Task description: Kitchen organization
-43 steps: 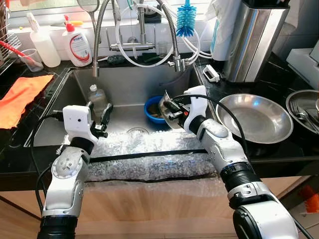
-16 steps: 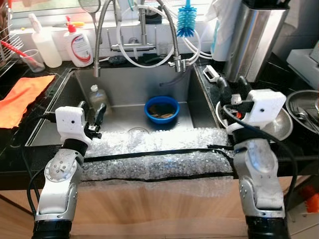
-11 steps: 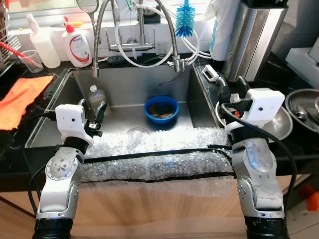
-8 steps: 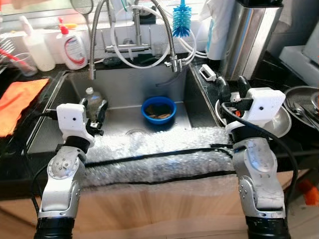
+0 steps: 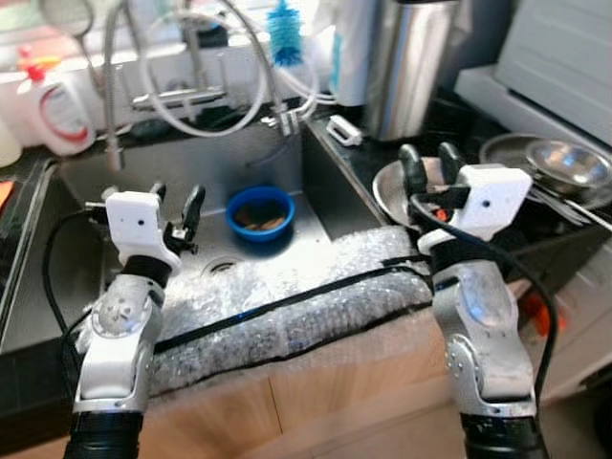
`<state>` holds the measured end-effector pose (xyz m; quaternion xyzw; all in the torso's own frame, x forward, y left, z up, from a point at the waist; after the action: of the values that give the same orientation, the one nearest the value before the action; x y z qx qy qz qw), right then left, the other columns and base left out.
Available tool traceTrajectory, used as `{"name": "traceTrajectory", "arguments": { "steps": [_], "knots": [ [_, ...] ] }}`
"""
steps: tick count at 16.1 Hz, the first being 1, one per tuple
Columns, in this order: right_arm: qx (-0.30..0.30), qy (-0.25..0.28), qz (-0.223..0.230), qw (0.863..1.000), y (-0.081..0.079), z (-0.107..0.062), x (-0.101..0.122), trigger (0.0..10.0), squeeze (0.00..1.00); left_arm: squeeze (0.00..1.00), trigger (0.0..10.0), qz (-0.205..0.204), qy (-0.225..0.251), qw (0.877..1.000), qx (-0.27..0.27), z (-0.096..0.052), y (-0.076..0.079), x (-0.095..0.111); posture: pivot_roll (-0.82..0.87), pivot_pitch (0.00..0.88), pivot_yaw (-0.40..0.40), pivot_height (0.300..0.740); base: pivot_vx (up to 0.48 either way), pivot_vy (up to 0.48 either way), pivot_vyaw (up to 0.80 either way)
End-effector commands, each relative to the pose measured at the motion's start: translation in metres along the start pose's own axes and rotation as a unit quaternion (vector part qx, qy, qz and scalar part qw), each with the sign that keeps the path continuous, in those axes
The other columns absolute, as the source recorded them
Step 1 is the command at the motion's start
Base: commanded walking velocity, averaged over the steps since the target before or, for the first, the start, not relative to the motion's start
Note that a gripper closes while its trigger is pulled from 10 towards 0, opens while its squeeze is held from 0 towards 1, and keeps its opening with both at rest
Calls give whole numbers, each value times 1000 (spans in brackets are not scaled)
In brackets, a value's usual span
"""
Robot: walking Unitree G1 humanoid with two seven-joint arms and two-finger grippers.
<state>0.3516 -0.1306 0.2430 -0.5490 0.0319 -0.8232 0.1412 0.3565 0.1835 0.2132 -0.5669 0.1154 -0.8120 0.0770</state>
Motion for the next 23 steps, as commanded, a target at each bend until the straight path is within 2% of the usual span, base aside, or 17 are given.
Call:
{"name": "traceTrajectory", "arguments": {
  "steps": [1,8,10,13,20,23],
  "knots": [
    [7,11,0,1000,-5,1,6,10000,0,0,10000,10,1,1000,4,-1,-5,1,-91,0,64,740,0,0,0],
    [-4,15,1,1000,0,0,6,10000,0,0,10000,0,7,1000,0,3,-1,4,-92,0,66,740,0,0,0],
    [-6,10,15,1000,0,0,4,10000,0,0,10000,-1,7,1000,-1,3,-1,4,-91,0,66,740,0,480,-650],
    [-2,13,6,1000,-2,0,4,10000,0,0,10000,5,12,1000,-2,3,-1,5,-87,0,66,740,0,0,-769],
    [-1,23,7,1000,-4,1,8,10000,0,0,10000,3,16,1000,2,6,-3,9,-84,0,70,740,0,0,0],
    [-1,20,12,1000,-5,3,7,10000,0,0,10000,3,18,1000,1,9,-3,11,-83,0,71,740,0,402,0]
  ]
}}
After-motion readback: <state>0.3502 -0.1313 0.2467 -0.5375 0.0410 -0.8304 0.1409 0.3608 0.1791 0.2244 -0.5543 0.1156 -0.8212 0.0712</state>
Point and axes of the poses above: a point about 5 cm out from each wrist's last joint towards the gripper, its own z axis pointing out of the wrist towards the gripper, its own x axis along the axis of the wrist's last joint, y = z × x, the point moved 6 cm from there along z, pointing out of the wrist towards the gripper, and after that the axes turned 12 degrees about z, right-handed, at the moved point
